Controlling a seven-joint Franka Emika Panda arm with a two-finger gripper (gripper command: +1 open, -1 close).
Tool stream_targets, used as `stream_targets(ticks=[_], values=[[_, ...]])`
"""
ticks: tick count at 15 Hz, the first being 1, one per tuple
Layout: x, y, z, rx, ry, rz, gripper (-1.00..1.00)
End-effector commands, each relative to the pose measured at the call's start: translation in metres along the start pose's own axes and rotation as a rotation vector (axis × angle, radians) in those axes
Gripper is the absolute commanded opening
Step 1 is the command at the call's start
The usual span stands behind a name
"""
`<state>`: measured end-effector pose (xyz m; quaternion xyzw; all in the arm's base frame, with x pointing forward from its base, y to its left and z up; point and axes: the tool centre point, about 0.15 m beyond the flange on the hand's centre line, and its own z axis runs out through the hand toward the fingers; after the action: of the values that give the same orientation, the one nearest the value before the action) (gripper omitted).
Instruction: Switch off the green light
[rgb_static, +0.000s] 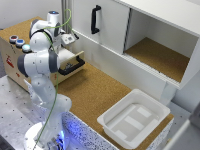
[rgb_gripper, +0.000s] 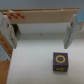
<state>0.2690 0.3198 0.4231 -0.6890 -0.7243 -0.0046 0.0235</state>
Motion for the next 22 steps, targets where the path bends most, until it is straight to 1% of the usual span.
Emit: stream_targets(ticks=[1,2,3,4,5,7,8,9,10,22], values=[[0.000,-0.073,-0.050,-0.107,0.022,0.000,1.00],[0.002,-0.083,-0.054,-0.110,0.017,0.010,1.00],[0.007,-0.092,-0.056,-0.097,0.001,0.018,1.00],[0.016,-0.100,-0.057,-0.089,-0.027,0.078,1.00],[0.028,-0.107,-0.056,-0.085,-0.069,0.136,1.00],[0.049,-0.112,-0.051,-0.080,-0.108,0.224,1.00],[0.063,-0.111,-0.048,-0.077,-0.130,0.315,1.00],[0.074,-0.108,-0.044,-0.045,-0.155,0.370,1.00],[0.077,-0.106,-0.043,-0.039,-0.160,0.401,1.00],[0.077,-0.106,-0.043,-0.039,-0.160,0.401,1.00]])
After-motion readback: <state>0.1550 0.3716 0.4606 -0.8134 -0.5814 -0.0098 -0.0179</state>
